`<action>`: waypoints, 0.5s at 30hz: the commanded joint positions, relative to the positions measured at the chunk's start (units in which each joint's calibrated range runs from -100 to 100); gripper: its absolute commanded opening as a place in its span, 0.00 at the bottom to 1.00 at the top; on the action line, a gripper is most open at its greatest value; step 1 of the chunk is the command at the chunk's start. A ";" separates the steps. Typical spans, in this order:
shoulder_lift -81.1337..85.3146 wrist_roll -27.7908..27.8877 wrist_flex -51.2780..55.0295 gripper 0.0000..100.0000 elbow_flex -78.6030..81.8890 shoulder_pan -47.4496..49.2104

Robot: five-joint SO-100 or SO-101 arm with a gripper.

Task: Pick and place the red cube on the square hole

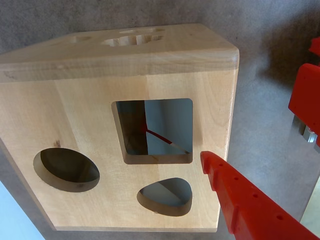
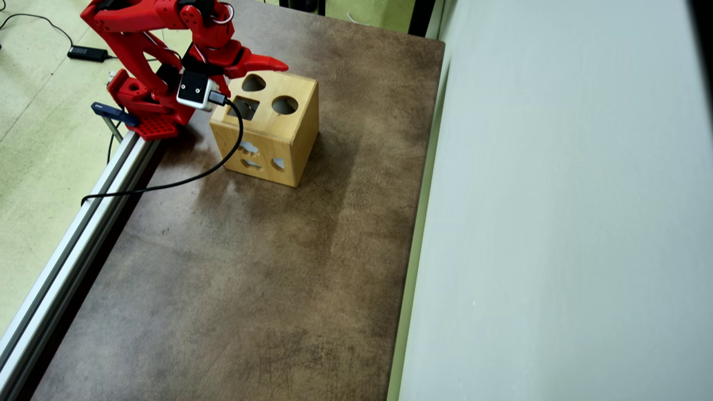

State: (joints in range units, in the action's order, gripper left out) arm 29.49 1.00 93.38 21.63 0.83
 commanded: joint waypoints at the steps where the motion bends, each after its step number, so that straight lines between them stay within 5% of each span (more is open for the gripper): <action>1: 1.12 -0.15 1.15 0.87 -1.32 -0.31; 15: 8.09 0.05 4.45 0.87 -1.68 -0.31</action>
State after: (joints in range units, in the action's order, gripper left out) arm 35.42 1.00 97.34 21.63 0.83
